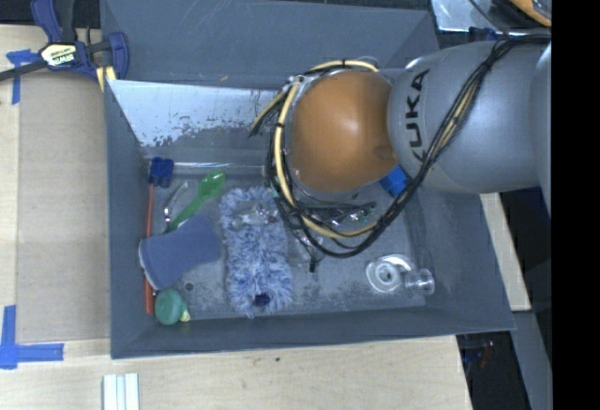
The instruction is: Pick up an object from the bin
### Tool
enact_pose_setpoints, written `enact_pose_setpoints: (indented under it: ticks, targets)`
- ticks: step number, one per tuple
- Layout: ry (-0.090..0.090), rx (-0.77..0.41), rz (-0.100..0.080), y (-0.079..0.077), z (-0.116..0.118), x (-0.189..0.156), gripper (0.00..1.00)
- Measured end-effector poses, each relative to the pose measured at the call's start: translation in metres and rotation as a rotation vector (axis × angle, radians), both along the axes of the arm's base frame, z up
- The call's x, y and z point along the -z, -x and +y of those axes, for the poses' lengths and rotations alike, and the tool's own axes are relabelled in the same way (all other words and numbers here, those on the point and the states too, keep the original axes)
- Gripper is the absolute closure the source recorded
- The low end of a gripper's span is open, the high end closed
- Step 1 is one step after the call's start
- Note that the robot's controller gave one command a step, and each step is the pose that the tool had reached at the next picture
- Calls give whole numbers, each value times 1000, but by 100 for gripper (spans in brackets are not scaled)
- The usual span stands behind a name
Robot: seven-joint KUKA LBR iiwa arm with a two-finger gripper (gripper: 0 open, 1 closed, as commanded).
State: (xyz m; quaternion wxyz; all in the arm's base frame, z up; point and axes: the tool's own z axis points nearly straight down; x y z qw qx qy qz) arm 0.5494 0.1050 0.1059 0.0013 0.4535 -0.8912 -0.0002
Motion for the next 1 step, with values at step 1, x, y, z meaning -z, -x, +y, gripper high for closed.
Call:
enact_pose_setpoints:
  ticks: [1]
  targets:
    - [-8,3,-18,-5,-18,35,0]
